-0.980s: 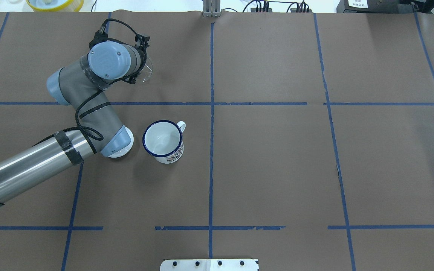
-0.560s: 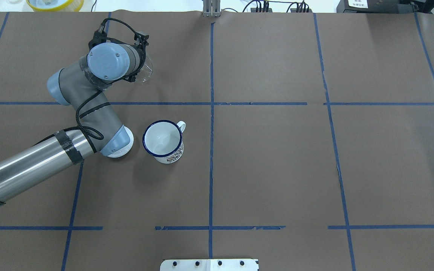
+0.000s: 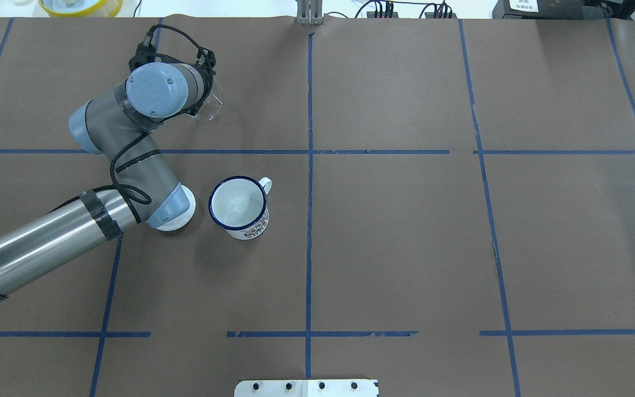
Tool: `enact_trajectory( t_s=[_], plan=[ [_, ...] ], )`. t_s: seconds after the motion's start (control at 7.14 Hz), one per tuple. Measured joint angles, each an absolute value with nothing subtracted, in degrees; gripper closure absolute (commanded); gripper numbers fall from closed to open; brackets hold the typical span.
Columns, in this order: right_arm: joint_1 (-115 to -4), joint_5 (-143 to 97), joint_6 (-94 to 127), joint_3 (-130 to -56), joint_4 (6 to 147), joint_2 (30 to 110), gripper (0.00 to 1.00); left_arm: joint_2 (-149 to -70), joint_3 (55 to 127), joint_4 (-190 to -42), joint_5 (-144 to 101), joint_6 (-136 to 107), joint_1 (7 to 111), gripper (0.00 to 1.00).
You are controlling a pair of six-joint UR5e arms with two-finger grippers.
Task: Place funnel on cup
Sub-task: 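Grasp the rim of the clear glass funnel with the left gripper, then lift the funnel and carry it over the open mug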
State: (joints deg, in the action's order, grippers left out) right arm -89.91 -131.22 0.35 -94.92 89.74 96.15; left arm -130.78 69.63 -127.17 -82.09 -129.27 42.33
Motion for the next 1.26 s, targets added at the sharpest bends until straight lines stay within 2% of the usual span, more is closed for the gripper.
enact_trajectory(
  t_s=[0.28, 0.56, 0.98, 1.26],
  plan=[
    [-89.91, -131.22, 0.35, -94.92, 89.74, 96.15, 0.00, -130.77, 70.84, -127.40, -82.30, -129.01, 43.37, 1.00],
    [-89.91, -131.22, 0.35, -94.92, 89.74, 96.15, 0.00, -129.97, 76.68, -125.11, -85.66, -128.60, 45.26, 1.00],
    [-89.91, -131.22, 0.35, -94.92, 89.74, 96.15, 0.00, -126.39, 95.10, -109.17, -95.05, -118.88, 46.50, 1.00],
    [-89.91, -131.22, 0.35, -94.92, 89.74, 96.15, 0.00, -125.83, 102.79, -98.26, -103.85, -109.68, 46.55, 1.00]
  ],
)
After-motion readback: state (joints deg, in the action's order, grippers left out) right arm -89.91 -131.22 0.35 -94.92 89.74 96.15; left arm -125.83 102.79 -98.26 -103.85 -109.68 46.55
